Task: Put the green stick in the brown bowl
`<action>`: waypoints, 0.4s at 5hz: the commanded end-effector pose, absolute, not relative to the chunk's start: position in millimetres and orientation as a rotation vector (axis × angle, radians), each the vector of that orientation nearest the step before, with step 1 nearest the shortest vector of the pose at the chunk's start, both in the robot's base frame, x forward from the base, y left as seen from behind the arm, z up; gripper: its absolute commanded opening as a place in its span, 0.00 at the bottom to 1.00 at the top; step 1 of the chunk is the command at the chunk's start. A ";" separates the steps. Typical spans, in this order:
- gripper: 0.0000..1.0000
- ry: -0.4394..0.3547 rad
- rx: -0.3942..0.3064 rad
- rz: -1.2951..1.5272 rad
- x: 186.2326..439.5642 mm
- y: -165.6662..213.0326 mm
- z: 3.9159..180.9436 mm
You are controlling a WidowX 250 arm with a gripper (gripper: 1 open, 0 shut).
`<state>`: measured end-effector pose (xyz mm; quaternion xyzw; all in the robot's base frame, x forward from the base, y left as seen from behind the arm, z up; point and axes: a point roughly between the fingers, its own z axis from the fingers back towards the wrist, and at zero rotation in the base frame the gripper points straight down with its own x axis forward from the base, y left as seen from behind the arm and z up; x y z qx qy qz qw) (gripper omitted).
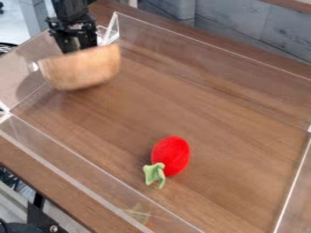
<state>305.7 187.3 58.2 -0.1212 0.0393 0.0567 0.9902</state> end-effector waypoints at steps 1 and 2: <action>0.00 0.005 -0.243 0.155 316.1 184.7 96.1; 1.00 -0.005 -0.253 0.179 315.7 189.3 101.1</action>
